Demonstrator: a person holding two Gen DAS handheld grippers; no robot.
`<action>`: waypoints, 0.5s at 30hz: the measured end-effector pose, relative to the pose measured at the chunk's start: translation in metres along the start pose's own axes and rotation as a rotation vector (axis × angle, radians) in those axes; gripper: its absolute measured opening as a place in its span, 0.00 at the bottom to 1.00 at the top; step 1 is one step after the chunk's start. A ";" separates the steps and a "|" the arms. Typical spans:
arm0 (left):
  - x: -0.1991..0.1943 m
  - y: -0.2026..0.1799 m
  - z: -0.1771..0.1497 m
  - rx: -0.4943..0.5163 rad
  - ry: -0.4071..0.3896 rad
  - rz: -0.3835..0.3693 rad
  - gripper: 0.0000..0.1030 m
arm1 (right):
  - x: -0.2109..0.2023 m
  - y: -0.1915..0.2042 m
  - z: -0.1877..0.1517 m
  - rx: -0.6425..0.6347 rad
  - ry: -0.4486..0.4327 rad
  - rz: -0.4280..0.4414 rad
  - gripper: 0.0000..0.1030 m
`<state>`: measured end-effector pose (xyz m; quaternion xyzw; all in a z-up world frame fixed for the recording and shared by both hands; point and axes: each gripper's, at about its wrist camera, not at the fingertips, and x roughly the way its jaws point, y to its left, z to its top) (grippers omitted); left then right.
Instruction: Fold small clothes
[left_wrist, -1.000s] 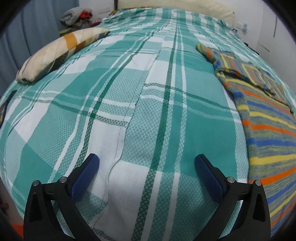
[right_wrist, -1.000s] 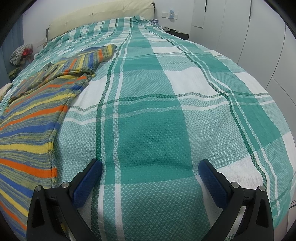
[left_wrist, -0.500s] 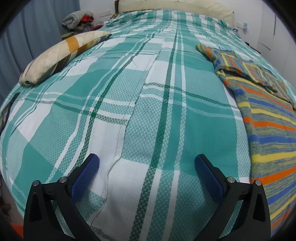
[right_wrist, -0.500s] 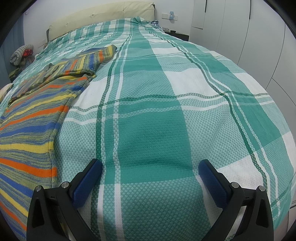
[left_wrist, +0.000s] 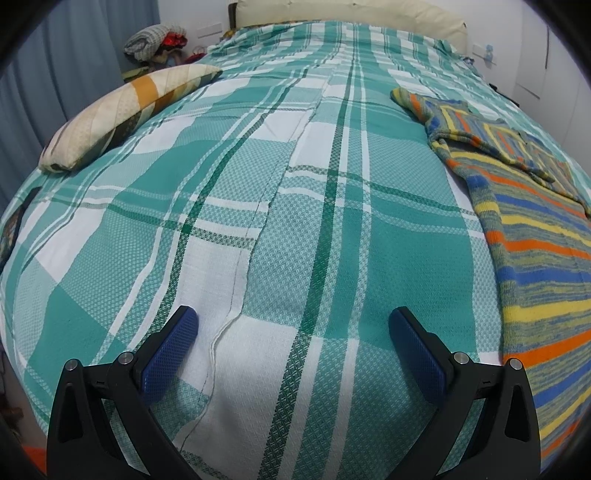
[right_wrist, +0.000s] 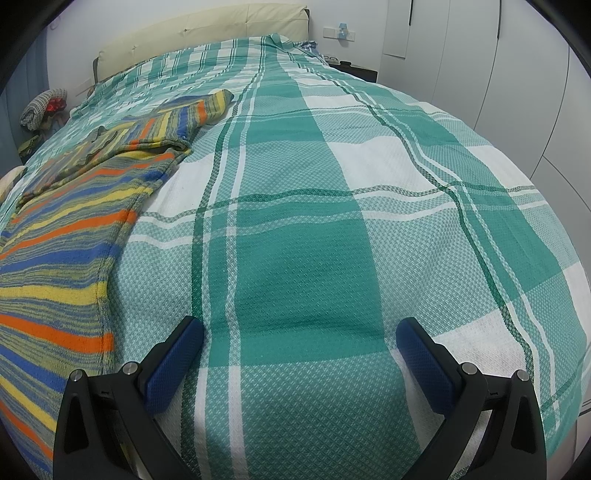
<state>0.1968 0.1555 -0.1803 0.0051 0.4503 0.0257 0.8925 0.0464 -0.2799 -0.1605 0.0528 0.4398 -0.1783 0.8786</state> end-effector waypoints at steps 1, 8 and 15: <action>0.000 0.000 0.000 0.000 -0.001 0.001 1.00 | 0.000 0.000 0.000 0.000 0.000 0.000 1.00; 0.000 0.001 -0.001 0.003 -0.002 0.003 1.00 | 0.000 0.000 0.000 0.000 0.000 -0.001 1.00; 0.000 0.000 -0.001 0.003 -0.002 0.003 1.00 | 0.000 0.000 0.000 -0.001 -0.001 -0.002 1.00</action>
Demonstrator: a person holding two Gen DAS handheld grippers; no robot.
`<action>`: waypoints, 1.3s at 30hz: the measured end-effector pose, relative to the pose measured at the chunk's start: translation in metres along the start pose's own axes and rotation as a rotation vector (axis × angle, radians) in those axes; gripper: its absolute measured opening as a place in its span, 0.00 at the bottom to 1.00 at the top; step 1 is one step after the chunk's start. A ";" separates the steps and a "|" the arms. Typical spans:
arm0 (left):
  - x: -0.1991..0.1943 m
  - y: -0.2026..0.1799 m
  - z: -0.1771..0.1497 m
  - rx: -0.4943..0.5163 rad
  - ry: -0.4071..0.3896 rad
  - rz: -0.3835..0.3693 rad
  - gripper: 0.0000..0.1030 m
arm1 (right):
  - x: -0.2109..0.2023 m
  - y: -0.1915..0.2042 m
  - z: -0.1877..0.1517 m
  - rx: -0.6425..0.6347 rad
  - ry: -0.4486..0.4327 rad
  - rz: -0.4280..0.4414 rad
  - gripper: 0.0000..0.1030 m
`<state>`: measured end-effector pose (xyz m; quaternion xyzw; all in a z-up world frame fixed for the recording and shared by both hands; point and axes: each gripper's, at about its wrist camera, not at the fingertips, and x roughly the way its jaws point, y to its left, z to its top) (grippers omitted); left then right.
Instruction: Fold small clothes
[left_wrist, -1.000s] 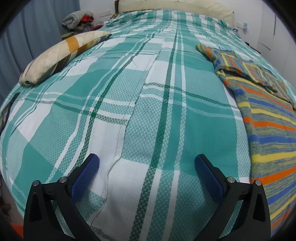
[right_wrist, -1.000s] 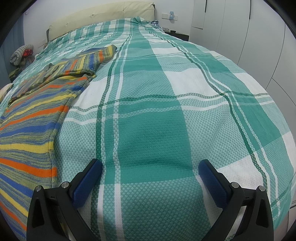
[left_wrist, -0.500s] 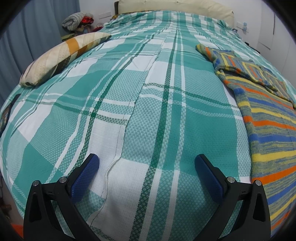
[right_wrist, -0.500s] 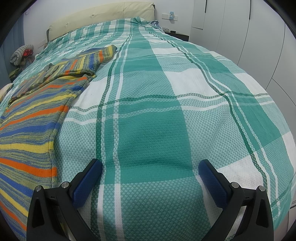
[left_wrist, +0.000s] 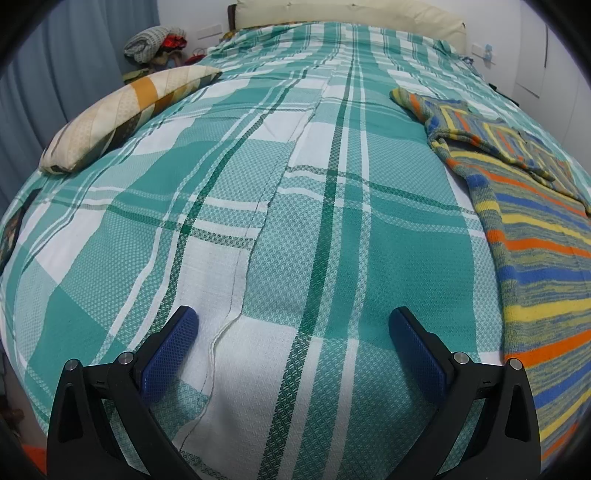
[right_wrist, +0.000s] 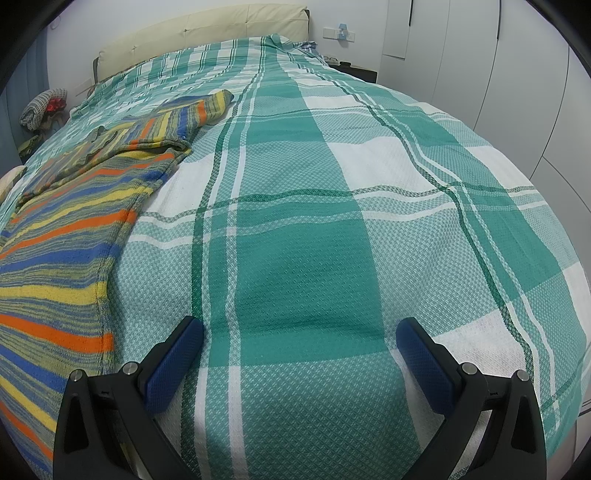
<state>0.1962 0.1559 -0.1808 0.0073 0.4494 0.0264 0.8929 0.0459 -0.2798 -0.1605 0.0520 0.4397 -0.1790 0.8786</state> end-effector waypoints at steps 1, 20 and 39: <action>0.000 0.001 0.000 0.000 0.000 0.000 1.00 | 0.000 0.000 0.000 0.000 0.000 0.000 1.00; 0.000 0.001 0.002 0.004 0.026 -0.013 1.00 | 0.000 -0.003 0.002 0.002 0.012 0.004 1.00; -0.070 -0.081 -0.068 0.277 0.323 -0.410 0.57 | -0.036 -0.008 -0.020 -0.013 0.588 0.592 0.66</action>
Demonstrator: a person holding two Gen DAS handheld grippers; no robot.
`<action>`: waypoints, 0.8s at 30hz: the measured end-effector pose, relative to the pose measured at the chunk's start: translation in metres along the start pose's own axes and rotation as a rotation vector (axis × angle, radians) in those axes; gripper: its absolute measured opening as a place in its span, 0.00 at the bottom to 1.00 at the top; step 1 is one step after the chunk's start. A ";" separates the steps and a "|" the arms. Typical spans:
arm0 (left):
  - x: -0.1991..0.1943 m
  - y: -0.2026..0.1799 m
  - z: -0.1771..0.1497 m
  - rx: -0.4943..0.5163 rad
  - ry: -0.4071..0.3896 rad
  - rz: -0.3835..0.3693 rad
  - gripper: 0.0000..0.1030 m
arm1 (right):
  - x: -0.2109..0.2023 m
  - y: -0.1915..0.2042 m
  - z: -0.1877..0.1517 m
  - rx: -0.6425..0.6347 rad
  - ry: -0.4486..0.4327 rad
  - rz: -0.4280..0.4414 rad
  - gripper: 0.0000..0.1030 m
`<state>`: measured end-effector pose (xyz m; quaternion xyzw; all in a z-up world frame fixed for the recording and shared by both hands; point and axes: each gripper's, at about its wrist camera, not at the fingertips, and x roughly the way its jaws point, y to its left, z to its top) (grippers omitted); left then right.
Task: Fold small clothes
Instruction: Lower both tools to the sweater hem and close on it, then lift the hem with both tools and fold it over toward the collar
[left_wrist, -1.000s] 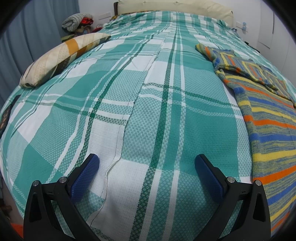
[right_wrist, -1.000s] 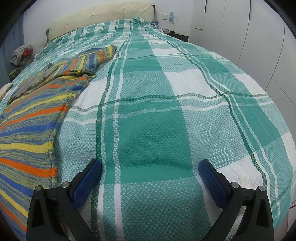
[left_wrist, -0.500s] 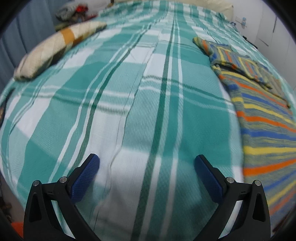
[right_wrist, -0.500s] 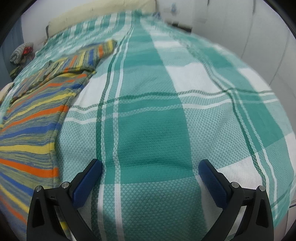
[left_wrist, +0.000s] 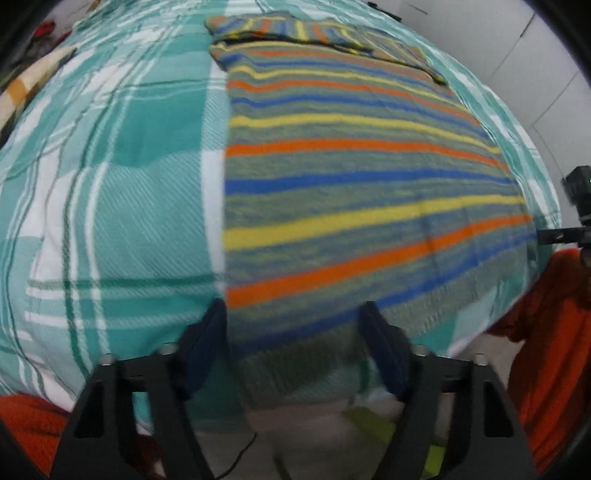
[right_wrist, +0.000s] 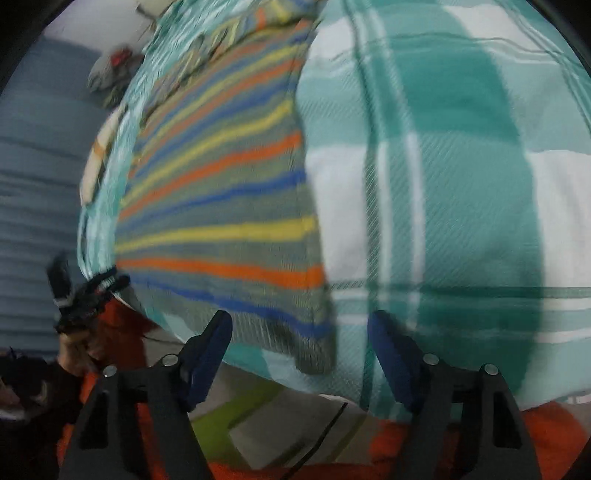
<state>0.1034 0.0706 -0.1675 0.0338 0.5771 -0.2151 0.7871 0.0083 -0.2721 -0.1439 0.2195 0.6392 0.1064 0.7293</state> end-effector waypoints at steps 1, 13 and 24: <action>0.001 -0.001 -0.001 0.001 0.010 -0.004 0.48 | 0.005 0.002 -0.002 -0.019 0.013 -0.018 0.62; -0.053 0.049 0.042 -0.324 -0.162 -0.324 0.05 | -0.050 -0.009 0.027 0.030 -0.152 0.340 0.06; 0.013 0.105 0.294 -0.478 -0.249 -0.316 0.05 | -0.060 -0.056 0.235 0.244 -0.493 0.473 0.06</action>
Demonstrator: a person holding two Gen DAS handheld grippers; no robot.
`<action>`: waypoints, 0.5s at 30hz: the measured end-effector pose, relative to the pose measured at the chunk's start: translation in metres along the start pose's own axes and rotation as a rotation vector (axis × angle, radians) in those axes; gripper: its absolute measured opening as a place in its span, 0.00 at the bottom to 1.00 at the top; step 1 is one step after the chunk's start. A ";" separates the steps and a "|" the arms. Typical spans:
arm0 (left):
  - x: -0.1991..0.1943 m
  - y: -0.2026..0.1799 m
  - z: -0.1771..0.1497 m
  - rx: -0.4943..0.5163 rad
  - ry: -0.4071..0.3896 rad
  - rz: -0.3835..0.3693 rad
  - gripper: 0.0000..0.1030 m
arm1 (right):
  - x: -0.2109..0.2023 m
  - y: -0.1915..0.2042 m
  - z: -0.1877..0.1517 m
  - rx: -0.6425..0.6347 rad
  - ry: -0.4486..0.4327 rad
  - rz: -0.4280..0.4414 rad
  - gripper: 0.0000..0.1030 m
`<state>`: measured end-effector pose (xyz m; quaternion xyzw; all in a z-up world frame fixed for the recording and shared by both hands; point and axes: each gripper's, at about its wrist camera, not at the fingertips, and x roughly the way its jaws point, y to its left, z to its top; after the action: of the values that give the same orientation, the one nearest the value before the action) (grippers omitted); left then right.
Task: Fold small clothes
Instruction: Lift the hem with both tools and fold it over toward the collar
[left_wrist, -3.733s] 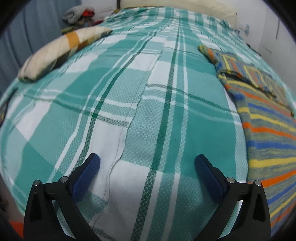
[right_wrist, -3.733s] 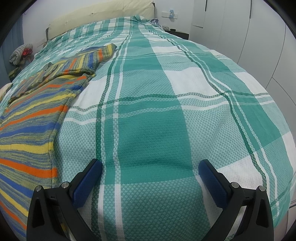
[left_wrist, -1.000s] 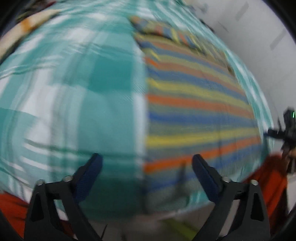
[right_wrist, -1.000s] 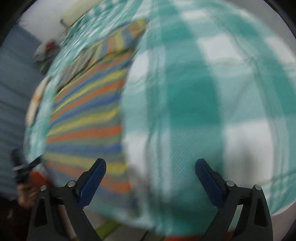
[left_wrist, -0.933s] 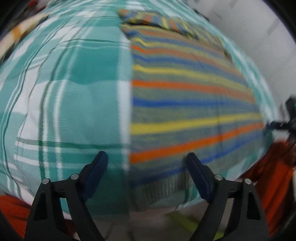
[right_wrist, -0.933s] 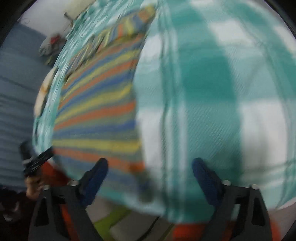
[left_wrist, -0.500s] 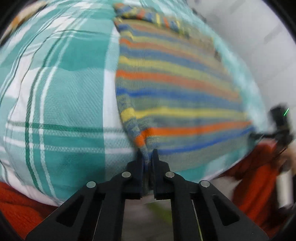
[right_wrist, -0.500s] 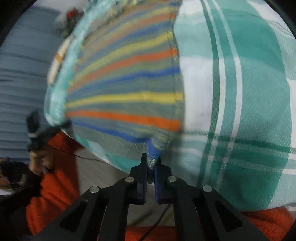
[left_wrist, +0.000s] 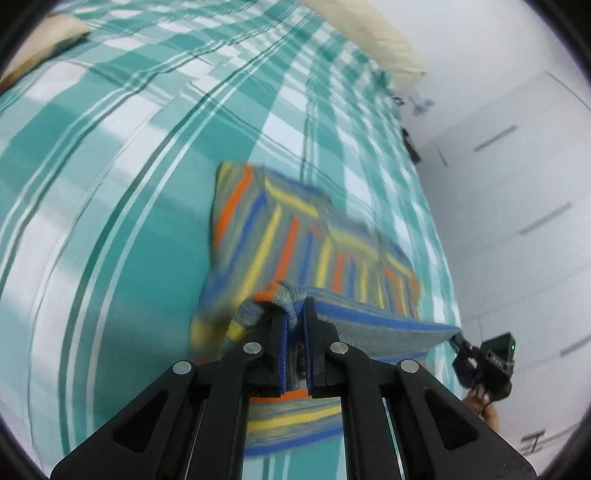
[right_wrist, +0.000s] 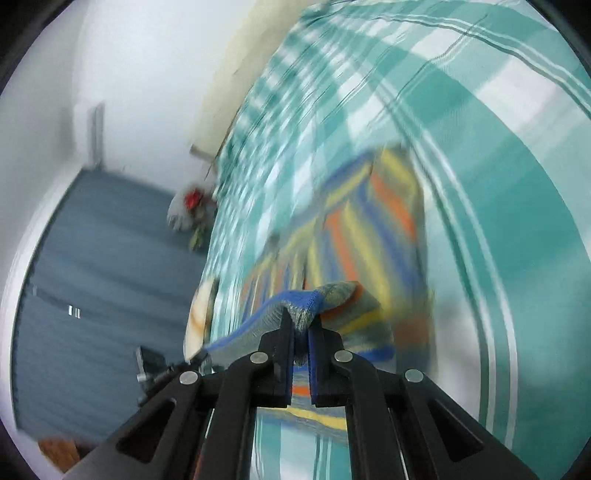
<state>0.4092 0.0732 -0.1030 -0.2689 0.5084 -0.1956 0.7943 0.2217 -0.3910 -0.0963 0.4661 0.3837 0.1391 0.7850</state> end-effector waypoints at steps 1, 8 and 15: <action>0.015 -0.001 0.014 -0.011 0.012 0.008 0.05 | 0.012 -0.004 0.018 0.021 -0.014 -0.016 0.06; 0.067 0.014 0.078 -0.084 -0.038 0.075 0.39 | 0.075 -0.026 0.095 0.109 -0.073 -0.010 0.19; 0.038 0.036 0.089 -0.163 -0.204 0.067 0.83 | 0.064 -0.031 0.108 0.109 -0.263 -0.036 0.43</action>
<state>0.5076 0.0993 -0.1222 -0.3341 0.4479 -0.0987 0.8234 0.3394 -0.4381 -0.1236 0.5152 0.2928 0.0420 0.8044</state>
